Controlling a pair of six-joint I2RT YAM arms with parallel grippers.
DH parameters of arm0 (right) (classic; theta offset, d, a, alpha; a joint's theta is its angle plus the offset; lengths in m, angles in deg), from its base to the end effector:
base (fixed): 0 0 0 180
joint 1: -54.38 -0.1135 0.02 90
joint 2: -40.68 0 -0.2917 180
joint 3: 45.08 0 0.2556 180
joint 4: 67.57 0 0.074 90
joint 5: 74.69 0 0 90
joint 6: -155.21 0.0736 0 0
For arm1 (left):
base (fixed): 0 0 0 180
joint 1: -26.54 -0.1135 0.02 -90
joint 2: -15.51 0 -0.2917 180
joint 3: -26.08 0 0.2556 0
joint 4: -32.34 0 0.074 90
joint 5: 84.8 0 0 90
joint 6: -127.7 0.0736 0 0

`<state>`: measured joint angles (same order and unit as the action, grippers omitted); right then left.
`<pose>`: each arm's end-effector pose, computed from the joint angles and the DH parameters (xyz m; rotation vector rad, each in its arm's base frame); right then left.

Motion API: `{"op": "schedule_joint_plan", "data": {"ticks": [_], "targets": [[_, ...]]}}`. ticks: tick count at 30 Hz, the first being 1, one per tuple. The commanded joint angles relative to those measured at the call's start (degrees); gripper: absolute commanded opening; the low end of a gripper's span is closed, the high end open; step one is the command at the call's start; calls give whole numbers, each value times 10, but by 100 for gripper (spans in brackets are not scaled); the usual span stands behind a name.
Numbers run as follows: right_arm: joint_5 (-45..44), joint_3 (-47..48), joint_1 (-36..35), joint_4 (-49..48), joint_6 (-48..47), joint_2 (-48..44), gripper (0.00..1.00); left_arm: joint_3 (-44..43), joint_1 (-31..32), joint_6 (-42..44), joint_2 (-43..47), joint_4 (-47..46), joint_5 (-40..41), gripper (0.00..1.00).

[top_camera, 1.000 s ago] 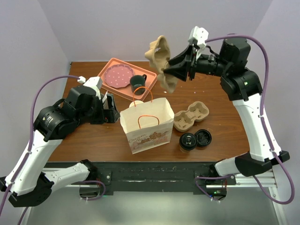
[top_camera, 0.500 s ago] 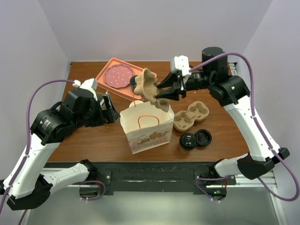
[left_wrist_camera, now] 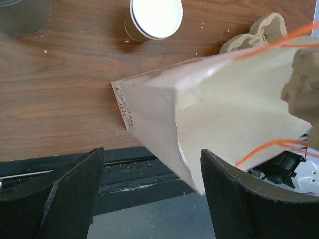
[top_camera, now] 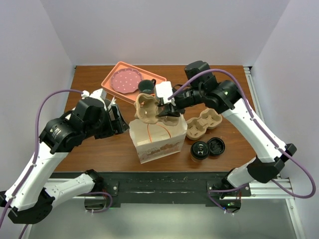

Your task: Pack the takeout coffee

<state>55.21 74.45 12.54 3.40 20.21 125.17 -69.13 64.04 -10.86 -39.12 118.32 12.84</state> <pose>0.1972 0.2399 0.4740 -1.7127 1.2483 0.7268 0.1237 -0.0826 0.4130 -0.3001 2.4101 -0.5609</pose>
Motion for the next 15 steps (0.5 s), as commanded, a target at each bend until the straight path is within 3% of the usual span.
{"op": "schedule_joint_plan", "data": {"ticks": [1, 15], "targets": [[-60, 35, -15, 9, -38, 12, 21, -4, -3, -15, -4, -20, 0, 80], [-48, 36, -17, 4, -42, 22, 21, -22, -4, -6, -23, -27, 7, 76]]}}
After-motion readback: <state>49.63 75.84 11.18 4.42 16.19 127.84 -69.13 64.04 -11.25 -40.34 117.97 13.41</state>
